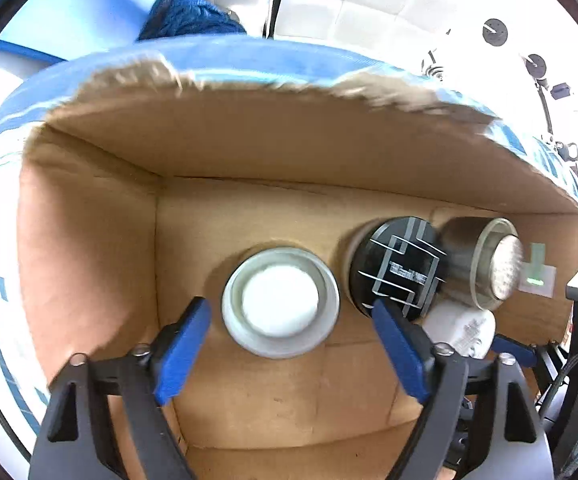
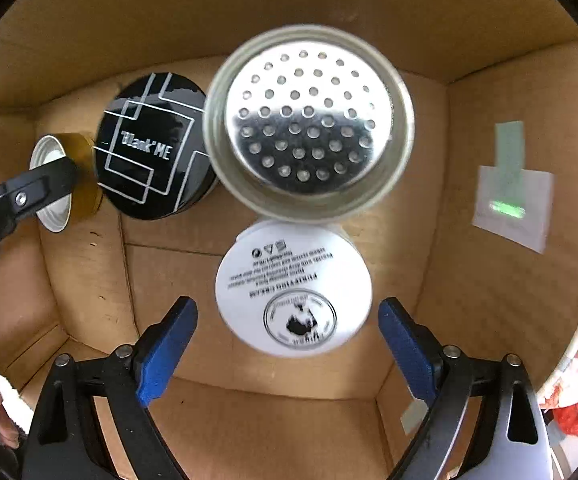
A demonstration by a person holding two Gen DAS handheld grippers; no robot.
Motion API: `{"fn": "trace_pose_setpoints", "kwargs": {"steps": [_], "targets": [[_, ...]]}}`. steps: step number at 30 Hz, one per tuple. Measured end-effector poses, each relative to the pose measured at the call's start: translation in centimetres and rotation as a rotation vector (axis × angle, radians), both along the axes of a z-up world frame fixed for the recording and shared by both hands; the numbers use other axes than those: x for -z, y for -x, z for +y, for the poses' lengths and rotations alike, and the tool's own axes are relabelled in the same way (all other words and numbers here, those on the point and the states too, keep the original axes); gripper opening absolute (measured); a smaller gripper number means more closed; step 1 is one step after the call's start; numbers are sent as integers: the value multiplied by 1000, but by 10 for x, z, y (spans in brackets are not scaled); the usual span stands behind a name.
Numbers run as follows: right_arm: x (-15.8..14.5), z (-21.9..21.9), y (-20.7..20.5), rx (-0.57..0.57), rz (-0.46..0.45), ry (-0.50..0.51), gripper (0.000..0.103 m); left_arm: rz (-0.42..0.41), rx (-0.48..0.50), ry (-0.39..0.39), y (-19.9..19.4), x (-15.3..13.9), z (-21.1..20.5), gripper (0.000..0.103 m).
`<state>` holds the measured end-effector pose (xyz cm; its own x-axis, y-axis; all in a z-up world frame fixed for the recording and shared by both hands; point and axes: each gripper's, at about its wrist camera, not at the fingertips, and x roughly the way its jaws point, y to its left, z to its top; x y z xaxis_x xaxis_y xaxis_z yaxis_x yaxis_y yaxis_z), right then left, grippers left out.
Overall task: Organize rigid objects
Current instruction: 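Set the tape roll in the box with left tool while right tool sets the cream jar beside the strainer, then withdraw both open tools from the box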
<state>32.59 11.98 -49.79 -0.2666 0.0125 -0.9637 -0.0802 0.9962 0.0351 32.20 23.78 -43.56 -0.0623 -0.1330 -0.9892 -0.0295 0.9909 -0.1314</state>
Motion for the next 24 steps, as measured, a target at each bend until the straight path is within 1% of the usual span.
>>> {"fn": "trace_pose_setpoints", "kwargs": {"steps": [3, 5, 6, 7, 9, 13, 15, 19, 22, 24], "targets": [[-17, 0, 7, 10, -27, -16, 98, -45, 3, -34, 8, -22, -3, 91], [-29, 7, 11, 12, -45, -32, 99, -71, -2, -49, 16, -37, -3, 97], [-35, 8, 16, 15, -53, -45, 103, -83, -6, -54, 23, -43, -3, 99], [-40, 8, 19, 20, -61, -55, 103, -94, -10, -53, 28, -49, -3, 100], [-53, 9, 29, 22, -80, -74, 103, -113, -6, -56, 42, -61, -3, 101], [-76, 10, 49, 11, -129, -82, 103, -176, 8, -85, 63, -88, -1, 101], [-91, 16, 63, 15, -150, -97, 103, -206, -4, -82, 76, -101, 0, 101], [-116, 17, 87, 11, -207, -99, 103, -232, -23, -62, 99, -113, 8, 101], [-146, 1, 111, 10, -246, -95, 103, -259, -15, -73, 117, -129, 4, 101], [-160, -3, 117, 9, -272, -96, 103, -276, -9, -77, 128, -139, 1, 101]]}}
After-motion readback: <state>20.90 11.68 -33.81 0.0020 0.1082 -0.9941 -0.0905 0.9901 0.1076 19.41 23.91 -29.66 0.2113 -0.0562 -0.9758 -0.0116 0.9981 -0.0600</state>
